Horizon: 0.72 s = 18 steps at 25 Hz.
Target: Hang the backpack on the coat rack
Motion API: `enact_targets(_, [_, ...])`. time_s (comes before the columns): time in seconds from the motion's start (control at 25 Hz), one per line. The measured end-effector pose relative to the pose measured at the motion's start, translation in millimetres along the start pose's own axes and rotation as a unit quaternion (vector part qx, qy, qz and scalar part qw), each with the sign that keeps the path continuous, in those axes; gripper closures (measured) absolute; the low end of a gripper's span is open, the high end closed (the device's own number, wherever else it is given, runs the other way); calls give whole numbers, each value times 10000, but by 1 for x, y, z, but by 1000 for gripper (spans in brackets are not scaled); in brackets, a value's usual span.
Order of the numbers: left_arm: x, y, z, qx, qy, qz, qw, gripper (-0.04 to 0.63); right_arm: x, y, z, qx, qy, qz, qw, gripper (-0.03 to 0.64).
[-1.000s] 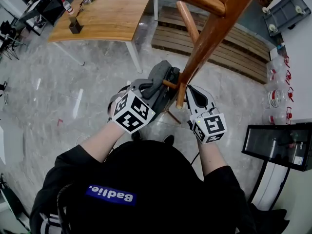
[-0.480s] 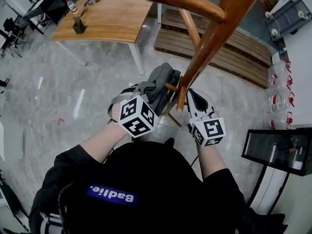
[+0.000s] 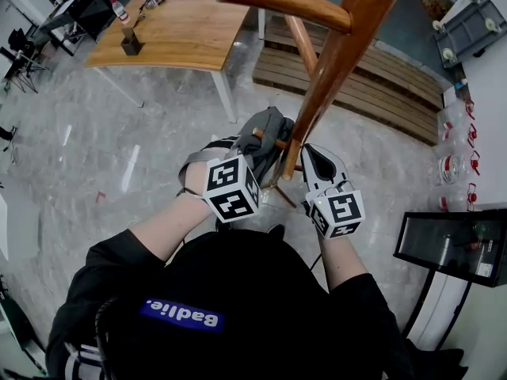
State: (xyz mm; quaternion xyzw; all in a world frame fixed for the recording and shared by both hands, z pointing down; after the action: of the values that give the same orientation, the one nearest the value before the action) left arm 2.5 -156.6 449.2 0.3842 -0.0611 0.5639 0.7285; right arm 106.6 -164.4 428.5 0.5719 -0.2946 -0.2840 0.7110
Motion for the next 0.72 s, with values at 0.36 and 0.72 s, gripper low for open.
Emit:
enact_targets(0.36, [9,-6,7,151,-14,-521,9985,517,-3,-5,-4,69,-70,69,9999,614])
enact_targets(0.72, [18,-7,15,324,56,-663,9973,515,-4,-7,-2,11,-6,116,9999,614])
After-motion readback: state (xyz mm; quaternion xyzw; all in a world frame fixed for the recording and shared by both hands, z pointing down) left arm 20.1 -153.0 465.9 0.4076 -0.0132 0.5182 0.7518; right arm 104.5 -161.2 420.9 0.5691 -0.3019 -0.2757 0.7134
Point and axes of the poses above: the fingertips, and each gripper's own axes: z forward along the fingers, x to its right, y out of its underside, the point moved 3 cm from there along -z, backward along the fingers, and after that the axes turned 12 degrees about -y, right-handed, at the moved point
